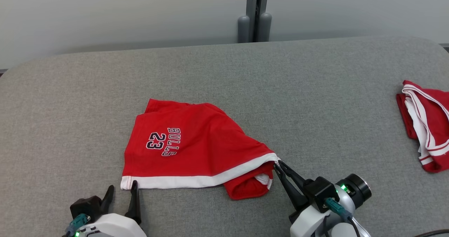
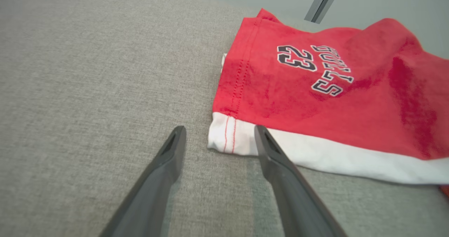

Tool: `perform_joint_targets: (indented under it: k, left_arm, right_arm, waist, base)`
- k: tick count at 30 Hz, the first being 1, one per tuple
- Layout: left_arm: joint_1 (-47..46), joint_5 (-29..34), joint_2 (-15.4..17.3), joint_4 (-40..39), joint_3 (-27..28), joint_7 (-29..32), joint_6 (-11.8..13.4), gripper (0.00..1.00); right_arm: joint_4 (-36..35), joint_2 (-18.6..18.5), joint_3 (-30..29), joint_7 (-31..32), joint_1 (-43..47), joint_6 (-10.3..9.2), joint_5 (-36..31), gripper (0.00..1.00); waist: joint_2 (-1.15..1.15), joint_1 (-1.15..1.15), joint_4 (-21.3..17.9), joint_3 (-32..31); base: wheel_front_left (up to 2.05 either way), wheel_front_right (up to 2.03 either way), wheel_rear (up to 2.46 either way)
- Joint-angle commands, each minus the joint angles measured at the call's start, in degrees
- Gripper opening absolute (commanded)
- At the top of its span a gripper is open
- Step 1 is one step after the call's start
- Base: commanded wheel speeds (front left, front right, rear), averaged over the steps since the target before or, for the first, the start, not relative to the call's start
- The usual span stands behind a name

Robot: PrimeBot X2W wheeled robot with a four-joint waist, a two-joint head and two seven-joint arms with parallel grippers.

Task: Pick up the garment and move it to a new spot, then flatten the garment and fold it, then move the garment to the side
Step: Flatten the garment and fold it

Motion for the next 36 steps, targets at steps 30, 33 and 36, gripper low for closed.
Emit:
perform_joint_targets:
  k: [30, 33, 36]
  left_arm:
    - [-22.69, 4.83, 6.76, -3.57, -1.37, 1.41, -4.62, 0.00]
    - [-29.62, 5.20, 8.73, -4.08, -2.37, 3.38, -5.13, 0.00]
    - [-34.83, 5.32, 10.27, -3.91, -3.18, 5.62, -5.34, 0.00]
  right_arm:
    - [-3.70, -7.76, -4.16, 0.03, -17.79, -0.03, -1.55, 0.00]
    - [-4.66, -9.32, -3.42, 0.03, -23.13, -0.03, -0.65, 0.00]
    - [-4.88, -10.28, -2.75, 0.03, -27.46, -0.03, 0.57, 0.00]
  waist:
    - [0.00, 0.00, -0.02, -7.54]
    - [0.00, 0.00, 0.01, -8.44]
    - [0.00, 0.00, -0.16, -8.84]
  base:
    - [0.00, 0.00, 0.00]
    - [0.00, 0.00, 0.00]
    - [0.00, 0.00, 0.00]
